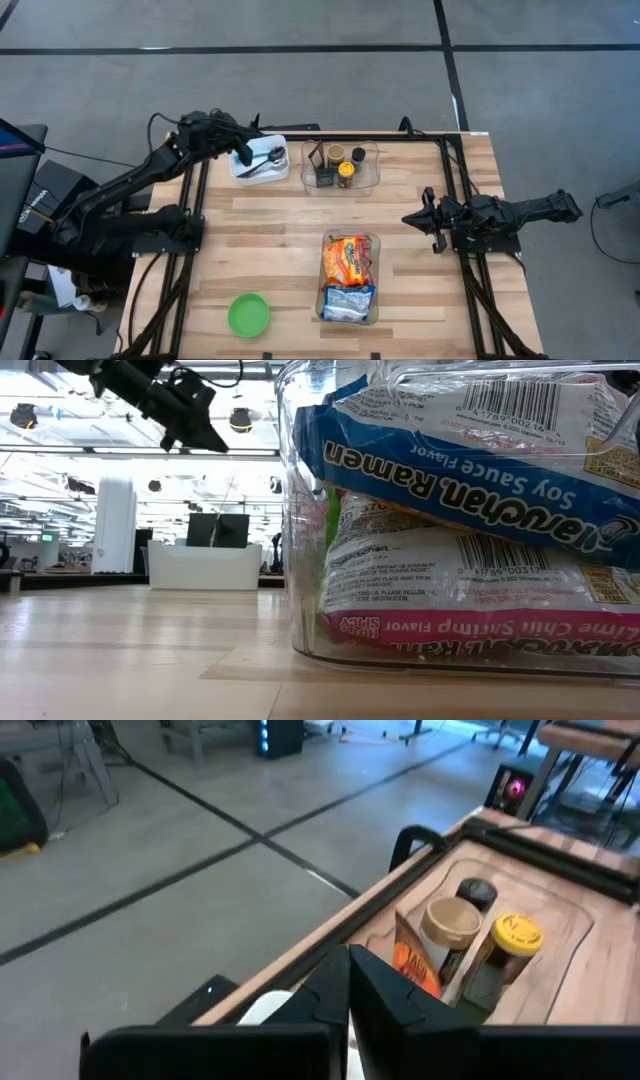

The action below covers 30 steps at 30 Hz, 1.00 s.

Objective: Pick & Place Food Item
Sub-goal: Return to Home Position

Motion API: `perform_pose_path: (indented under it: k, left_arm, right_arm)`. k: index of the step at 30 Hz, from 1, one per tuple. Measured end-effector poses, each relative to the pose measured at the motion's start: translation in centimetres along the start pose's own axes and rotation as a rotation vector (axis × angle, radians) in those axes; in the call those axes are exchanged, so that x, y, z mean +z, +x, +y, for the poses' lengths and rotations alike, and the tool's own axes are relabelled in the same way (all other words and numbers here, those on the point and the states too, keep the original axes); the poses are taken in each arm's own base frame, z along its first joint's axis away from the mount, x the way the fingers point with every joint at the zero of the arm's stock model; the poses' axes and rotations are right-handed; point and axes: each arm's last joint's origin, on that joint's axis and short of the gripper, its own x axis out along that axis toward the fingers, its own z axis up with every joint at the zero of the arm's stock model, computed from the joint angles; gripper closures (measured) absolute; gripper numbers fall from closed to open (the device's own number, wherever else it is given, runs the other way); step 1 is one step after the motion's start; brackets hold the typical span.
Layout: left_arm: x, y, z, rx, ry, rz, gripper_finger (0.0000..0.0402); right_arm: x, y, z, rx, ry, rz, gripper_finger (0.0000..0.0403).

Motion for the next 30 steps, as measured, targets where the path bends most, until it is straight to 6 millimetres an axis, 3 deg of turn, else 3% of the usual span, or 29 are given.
perform_pose_path:
  k: [8,14,20,30]
  left_arm:
    - [0.8,-2.4,-0.1,-0.022,-0.054,-0.085,0.04]
    - [1.0,-3.0,-0.8,-0.182,-0.118,-0.093,0.04]
    - [0.8,-2.9,-3.6,-0.37,-0.091,-0.063,0.04]
    - [0.2,-4.5,-8.4,-0.636,-0.046,-0.026,0.0401]
  right_arm:
    - [0.0,0.0,0.0,0.0,0.0,0.0,0.0403]
    - [0.0,0.0,0.0,0.0,0.0,0.0,0.0403]
    - [0.0,0.0,0.0,0.0,0.0,0.0,0.0403]
    - [0.0,0.0,0.0,0.0,0.0,0.0,0.0403]
